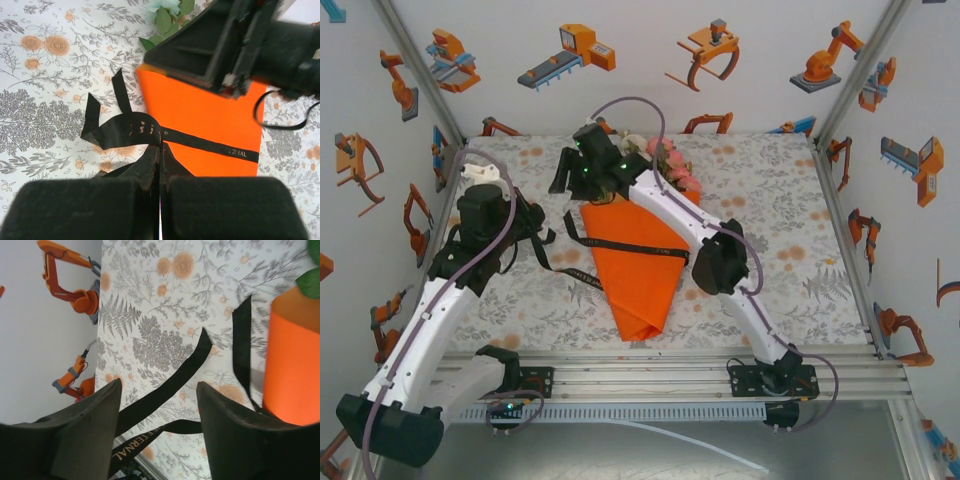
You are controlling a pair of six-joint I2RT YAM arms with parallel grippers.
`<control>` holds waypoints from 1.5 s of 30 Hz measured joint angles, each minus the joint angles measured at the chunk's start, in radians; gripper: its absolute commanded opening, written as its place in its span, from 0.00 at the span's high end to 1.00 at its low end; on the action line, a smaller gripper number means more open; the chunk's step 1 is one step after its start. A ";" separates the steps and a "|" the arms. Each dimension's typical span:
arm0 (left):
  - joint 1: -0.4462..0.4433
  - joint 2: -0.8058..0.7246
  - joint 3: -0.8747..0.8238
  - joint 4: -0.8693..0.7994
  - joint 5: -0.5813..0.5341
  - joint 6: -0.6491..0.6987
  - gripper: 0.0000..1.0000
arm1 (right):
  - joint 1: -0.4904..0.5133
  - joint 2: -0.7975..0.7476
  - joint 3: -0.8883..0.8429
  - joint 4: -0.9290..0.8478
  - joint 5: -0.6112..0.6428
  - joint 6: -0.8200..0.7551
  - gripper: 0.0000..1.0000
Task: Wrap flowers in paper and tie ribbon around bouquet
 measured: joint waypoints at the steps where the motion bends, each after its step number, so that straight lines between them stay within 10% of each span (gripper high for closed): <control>1: -0.003 -0.002 -0.005 0.004 0.005 0.002 1.00 | -0.018 -0.037 -0.037 0.005 0.000 -0.020 0.39; 8: -0.125 0.125 0.075 0.089 0.042 0.108 1.00 | -0.231 -0.433 -0.471 0.110 0.033 -0.077 0.42; 14: -0.316 0.534 0.423 0.154 0.064 0.294 0.99 | -0.433 -0.730 -0.888 0.189 0.136 -0.058 0.42; 23: -0.536 0.818 0.502 0.193 0.154 0.470 0.53 | -0.547 -0.903 -1.184 0.198 0.179 -0.055 0.42; 31: -0.438 0.531 0.289 0.233 0.195 0.401 0.51 | -0.558 -0.766 -1.044 0.248 -0.071 -0.364 0.46; 40: 0.015 0.214 0.128 0.117 0.134 -0.021 0.45 | -0.232 -0.338 -0.547 0.060 -0.165 -0.946 0.43; 45: 0.067 0.191 0.023 -0.021 0.158 -0.077 0.38 | -0.135 -0.095 -0.279 -0.148 -0.217 -1.130 0.41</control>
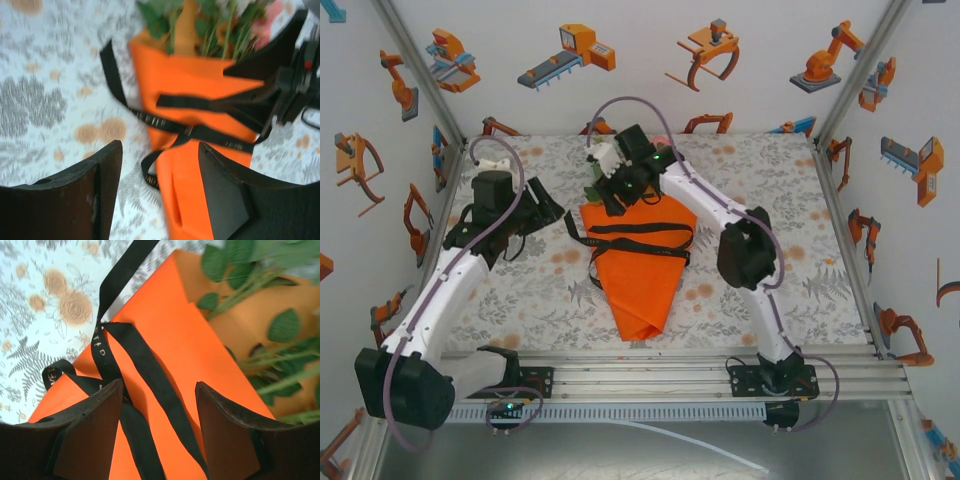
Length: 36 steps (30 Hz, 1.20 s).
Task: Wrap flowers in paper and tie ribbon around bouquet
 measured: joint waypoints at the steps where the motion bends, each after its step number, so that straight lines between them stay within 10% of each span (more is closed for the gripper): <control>1: 0.000 -0.012 -0.015 -0.012 0.005 -0.001 0.37 | 0.000 0.027 0.022 -0.030 -0.007 -0.018 0.41; 15: 0.000 -0.077 -0.037 -0.034 0.050 -0.004 0.25 | -0.034 0.100 0.026 -0.171 0.035 -0.092 0.48; 31: 0.000 -0.072 -0.051 0.037 0.161 0.001 0.19 | -0.029 0.110 0.018 -0.199 0.002 -0.077 1.00; 36: 0.000 -0.072 -0.052 0.037 0.161 0.013 0.17 | -0.029 0.101 0.035 -0.177 0.047 -0.037 0.94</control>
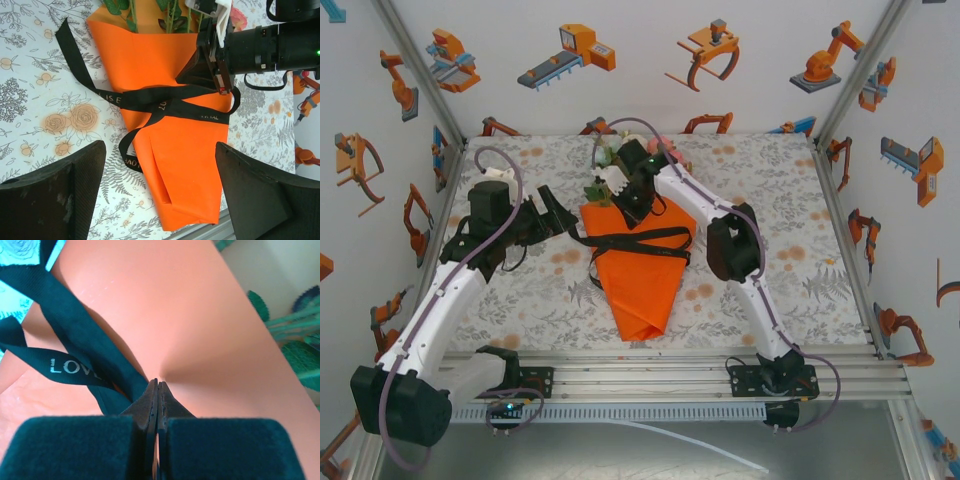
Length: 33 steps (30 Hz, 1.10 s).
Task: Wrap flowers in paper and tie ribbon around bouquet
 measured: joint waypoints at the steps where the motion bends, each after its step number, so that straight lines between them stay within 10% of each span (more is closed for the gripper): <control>1: 0.000 0.000 0.000 0.000 0.000 0.002 0.17 | 0.000 -0.008 -0.006 0.011 0.026 0.011 0.90; 6: 0.000 0.000 -0.002 0.000 0.001 0.008 0.16 | -0.019 -0.146 -0.158 0.066 0.116 0.037 0.42; 15: 0.000 0.019 -0.002 0.034 0.046 0.018 0.13 | -0.114 -0.264 -0.313 0.018 0.165 -0.077 0.39; 33: -0.002 0.042 -0.002 0.046 0.074 0.018 0.10 | -0.111 -0.142 -0.216 -0.078 0.037 -0.081 1.00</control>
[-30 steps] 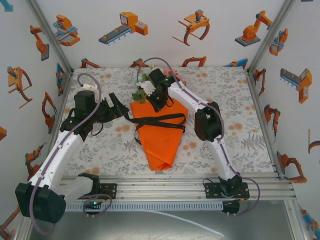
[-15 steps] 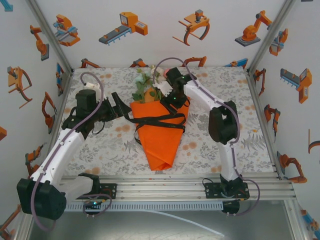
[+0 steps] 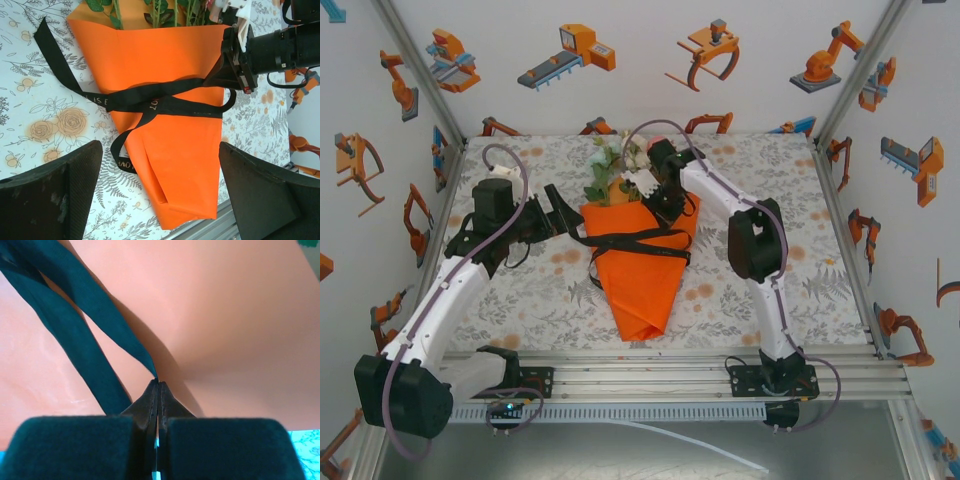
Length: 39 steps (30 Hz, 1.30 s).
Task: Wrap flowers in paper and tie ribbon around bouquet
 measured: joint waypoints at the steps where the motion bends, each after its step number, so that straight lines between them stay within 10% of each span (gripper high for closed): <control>1: -0.002 0.000 0.000 0.003 0.002 0.000 0.10 | -0.002 -0.004 0.001 0.017 -0.014 0.027 1.00; 8: -0.060 0.009 0.000 0.069 0.020 0.054 0.26 | -0.029 -0.163 -0.089 0.326 0.004 0.472 1.00; 18: -0.377 0.307 0.151 0.128 0.044 0.425 0.36 | -0.090 -0.290 -0.186 0.573 0.206 1.185 1.00; 39: -0.482 0.771 0.385 0.132 0.077 0.831 0.37 | -0.163 -0.287 -0.246 0.494 0.273 1.439 1.00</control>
